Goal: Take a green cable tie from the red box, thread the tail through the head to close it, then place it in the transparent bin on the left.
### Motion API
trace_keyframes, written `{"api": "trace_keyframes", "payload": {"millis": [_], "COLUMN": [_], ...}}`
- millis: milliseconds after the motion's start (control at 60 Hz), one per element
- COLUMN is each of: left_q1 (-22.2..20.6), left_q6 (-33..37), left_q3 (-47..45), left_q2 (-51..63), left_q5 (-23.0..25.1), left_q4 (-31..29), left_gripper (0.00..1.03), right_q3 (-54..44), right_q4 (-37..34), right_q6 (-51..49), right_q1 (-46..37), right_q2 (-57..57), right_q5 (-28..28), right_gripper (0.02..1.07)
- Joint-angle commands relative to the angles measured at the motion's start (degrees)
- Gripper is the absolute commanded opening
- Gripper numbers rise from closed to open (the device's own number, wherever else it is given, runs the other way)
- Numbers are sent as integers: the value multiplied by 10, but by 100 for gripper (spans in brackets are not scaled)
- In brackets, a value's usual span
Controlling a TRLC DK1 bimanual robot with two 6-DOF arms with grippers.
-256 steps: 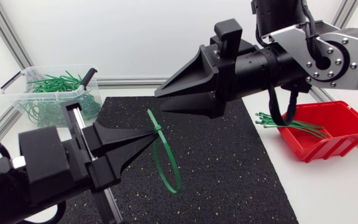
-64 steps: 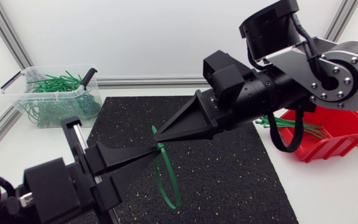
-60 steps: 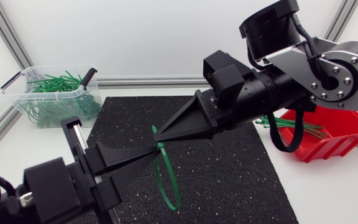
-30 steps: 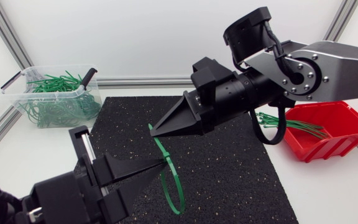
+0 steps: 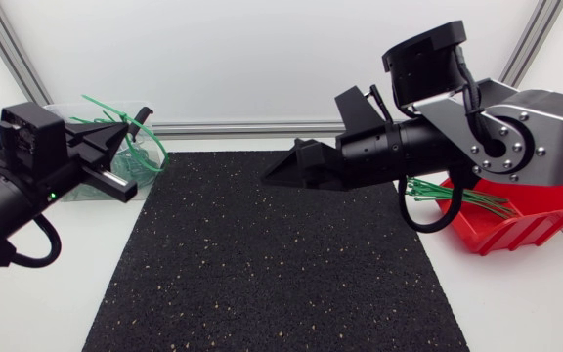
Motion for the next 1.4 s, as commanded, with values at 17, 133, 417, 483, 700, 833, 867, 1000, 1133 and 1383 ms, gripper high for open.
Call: {"api": "trace_keyframes", "payload": {"millis": [17, 133, 417, 483, 700, 833, 867, 1000, 1133, 1383], "left_q1": [86, 166, 262, 265, 257, 238, 232, 206, 190, 168], "left_q6": [-52, -88, -121, -121, -105, -116, -117, -119, -122, -130], "left_q3": [82, 170, 352, 387, 399, 323, 298, 218, 143, 54], "left_q2": [77, 172, 385, 433, 488, 399, 374, 289, 220, 123], "left_q5": [7, 4, -67, -90, -130, -130, -129, -130, -130, -130], "left_q4": [27, 31, -3, -25, -91, -96, -95, -91, -75, -62], "left_gripper": [4, 4, 4, 5, 93, 100, 100, 100, 100, 100], "right_q3": [-14, -23, -60, -69, -94, -101, -103, -119, -141, -230], "right_q4": [27, 43, 51, 48, 31, 21, 21, 21, 28, 87], "right_q6": [-27, -52, -66, -74, -114, -147, -159, -201, -234, -295], "right_q1": [-11, -13, -30, -33, -57, -115, -135, -199, -267, -323], "right_q2": [0, -10, -56, -65, -101, -120, -126, -153, -178, -276], "right_q5": [34, 85, 107, 111, 144, 161, 168, 187, 189, 252], "right_gripper": [103, 103, 103, 103, 103, 103, 103, 103, 103, 103]}}
